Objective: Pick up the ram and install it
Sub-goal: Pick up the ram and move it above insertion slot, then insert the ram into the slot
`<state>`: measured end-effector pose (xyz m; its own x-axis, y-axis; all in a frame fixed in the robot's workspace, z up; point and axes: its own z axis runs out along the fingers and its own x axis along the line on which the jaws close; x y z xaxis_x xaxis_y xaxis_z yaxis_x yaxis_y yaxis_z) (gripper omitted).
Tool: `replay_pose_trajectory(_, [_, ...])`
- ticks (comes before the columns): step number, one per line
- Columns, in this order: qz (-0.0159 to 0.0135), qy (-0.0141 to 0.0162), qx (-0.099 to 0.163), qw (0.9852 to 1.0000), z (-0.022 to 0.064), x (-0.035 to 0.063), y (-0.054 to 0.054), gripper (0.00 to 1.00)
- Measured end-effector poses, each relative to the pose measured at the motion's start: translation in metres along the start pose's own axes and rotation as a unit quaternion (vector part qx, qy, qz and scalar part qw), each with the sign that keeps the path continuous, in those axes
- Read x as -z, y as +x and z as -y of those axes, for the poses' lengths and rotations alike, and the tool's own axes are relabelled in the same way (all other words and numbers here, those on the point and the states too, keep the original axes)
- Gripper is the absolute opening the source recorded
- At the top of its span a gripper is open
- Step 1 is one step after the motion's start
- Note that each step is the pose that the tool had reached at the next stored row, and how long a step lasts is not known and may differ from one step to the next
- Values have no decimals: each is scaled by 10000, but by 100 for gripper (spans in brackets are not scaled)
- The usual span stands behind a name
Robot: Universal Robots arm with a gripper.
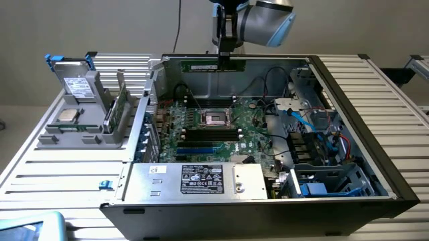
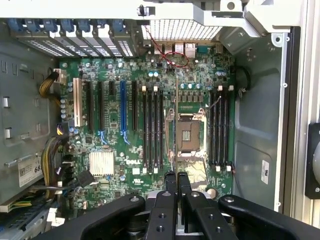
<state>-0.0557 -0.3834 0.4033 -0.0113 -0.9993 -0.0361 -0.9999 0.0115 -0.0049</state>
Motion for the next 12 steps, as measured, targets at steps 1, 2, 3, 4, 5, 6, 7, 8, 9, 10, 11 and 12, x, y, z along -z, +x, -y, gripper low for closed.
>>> replay_pose_trajectory(1, [0, -2, 0, 10000, 0, 0, 0, 13])
replay_pose_trajectory(2, [0, -4, 0, 10000, 0, 0, 0, 13])
replay_pose_trajectory(3, [0, -4, 0, 10000, 0, 0, 0, 13])
replay_pose_trajectory(4, [0, -5, 0, 10000, 0, 0, 0, 13])
replay_pose_trajectory(5, [0, -5, 0, 10000, 0, 0, 0, 13])
replay_pose_trajectory(6, [0, -6, 0, 10000, 0, 0, 0, 13])
replay_pose_trajectory(7, [0, -6, 0, 10000, 0, 0, 0, 13])
replay_pose_trajectory(8, [0, -6, 0, 10000, 0, 0, 0, 13])
replay_pose_trajectory(9, [0, -7, 0, 10000, 0, 0, 0, 13])
replay_pose_trajectory(10, [0, -7, 0, 10000, 0, 0, 0, 13])
replay_pose_trajectory(11, [0, -8, 0, 10000, 0, 0, 0, 13])
replay_pose_trajectory(12, [0, -8, 0, 10000, 0, 0, 0, 13])
